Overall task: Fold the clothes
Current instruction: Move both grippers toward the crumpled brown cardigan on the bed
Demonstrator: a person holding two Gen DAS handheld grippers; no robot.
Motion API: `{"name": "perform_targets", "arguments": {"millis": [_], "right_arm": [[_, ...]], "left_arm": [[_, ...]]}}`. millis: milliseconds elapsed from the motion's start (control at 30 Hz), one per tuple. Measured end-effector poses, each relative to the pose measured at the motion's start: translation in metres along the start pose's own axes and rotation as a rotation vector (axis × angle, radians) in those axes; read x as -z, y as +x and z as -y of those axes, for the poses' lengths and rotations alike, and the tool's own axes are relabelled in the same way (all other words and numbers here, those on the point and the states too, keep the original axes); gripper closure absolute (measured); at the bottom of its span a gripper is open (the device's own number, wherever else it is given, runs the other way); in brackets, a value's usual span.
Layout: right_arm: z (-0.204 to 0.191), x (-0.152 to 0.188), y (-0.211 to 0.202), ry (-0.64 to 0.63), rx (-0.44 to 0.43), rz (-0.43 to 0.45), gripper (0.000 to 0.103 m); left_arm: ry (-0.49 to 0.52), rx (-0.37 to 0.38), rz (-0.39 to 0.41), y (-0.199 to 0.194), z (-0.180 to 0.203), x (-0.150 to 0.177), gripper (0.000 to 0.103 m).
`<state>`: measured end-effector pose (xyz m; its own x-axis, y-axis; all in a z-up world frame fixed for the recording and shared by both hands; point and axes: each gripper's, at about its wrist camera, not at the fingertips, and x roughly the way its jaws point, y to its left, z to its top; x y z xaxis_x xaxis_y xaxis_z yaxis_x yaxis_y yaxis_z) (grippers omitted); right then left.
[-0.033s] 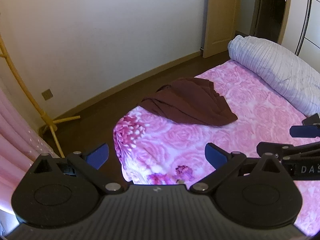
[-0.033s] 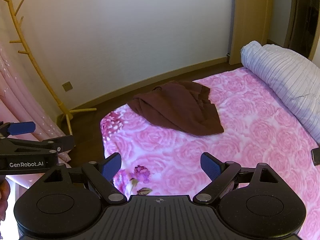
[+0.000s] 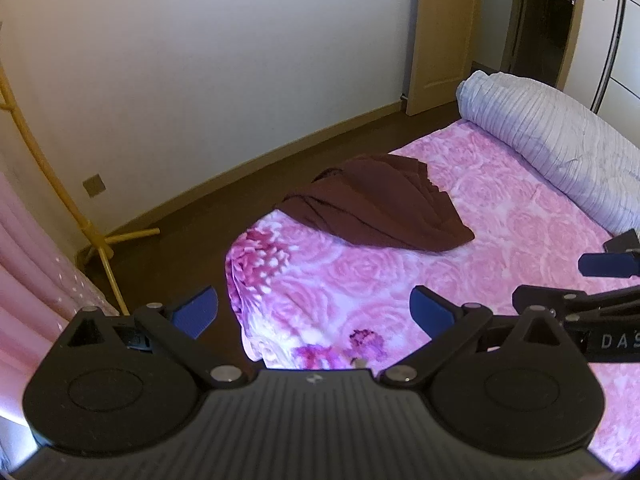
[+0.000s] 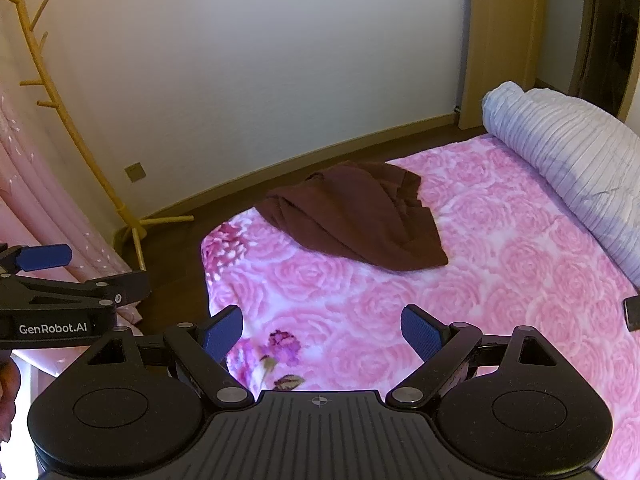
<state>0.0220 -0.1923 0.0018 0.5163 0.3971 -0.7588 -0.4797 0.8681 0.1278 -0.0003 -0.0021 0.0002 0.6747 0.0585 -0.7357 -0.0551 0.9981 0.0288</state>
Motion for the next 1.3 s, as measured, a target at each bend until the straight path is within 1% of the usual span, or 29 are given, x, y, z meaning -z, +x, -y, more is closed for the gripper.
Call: {"name": "perform_targets", "arguments": {"millis": [100, 167, 267, 367, 433, 533, 700, 833, 900, 967, 1133, 1233, 1300], "right_arm": [[0.004, 0.000, -0.001, -0.004, 0.003, -0.002, 0.014], [0.007, -0.001, -0.002, -0.006, 0.006, -0.003, 0.014], [0.008, 0.000, -0.003, -0.012, 0.003, 0.000, 0.014], [0.010, 0.001, 0.003, -0.018, -0.001, 0.006, 0.014], [0.024, 0.002, 0.006, -0.022, -0.017, 0.010, 0.014], [0.029, 0.004, 0.009, -0.024, -0.028, 0.009, 0.014], [0.038, 0.010, 0.016, -0.024, -0.054, -0.014, 0.014], [0.045, 0.011, 0.031, -0.017, -0.067, -0.045, 0.014], [0.048, 0.006, 0.039, -0.021, -0.060, -0.051, 0.014], [0.050, 0.001, 0.052, -0.036, -0.043, -0.050, 0.014], [0.056, -0.020, 0.100, -0.143, 0.029, -0.055, 0.014], [0.063, -0.039, 0.140, -0.178, 0.076, -0.075, 0.014], [0.069, -0.052, 0.171, -0.206, 0.092, -0.091, 0.014]], "left_arm": [[0.009, -0.011, 0.006, -0.002, 0.005, 0.001, 0.002], [0.000, -0.006, 0.016, -0.008, 0.006, 0.010, 0.002], [-0.008, -0.011, -0.019, -0.005, 0.011, 0.002, 0.002], [-0.017, -0.013, -0.021, -0.006, 0.017, 0.002, 0.002], [-0.023, -0.018, -0.024, -0.005, 0.021, 0.002, 0.002], [-0.030, -0.022, -0.030, -0.005, 0.028, 0.005, 0.002], [-0.021, -0.031, -0.054, -0.006, 0.035, 0.016, 0.002], [0.008, -0.026, -0.086, 0.010, 0.028, 0.015, 0.002], [0.053, -0.026, -0.088, 0.025, 0.025, 0.011, 0.002], [0.134, -0.017, -0.078, 0.049, 0.021, 0.003, 0.002], [0.343, 0.081, -0.057, 0.141, 0.015, -0.027, 0.002], [0.468, 0.141, -0.044, 0.197, 0.012, -0.046, 0.003], [0.552, 0.180, -0.036, 0.234, 0.009, -0.058, 0.007]]}}
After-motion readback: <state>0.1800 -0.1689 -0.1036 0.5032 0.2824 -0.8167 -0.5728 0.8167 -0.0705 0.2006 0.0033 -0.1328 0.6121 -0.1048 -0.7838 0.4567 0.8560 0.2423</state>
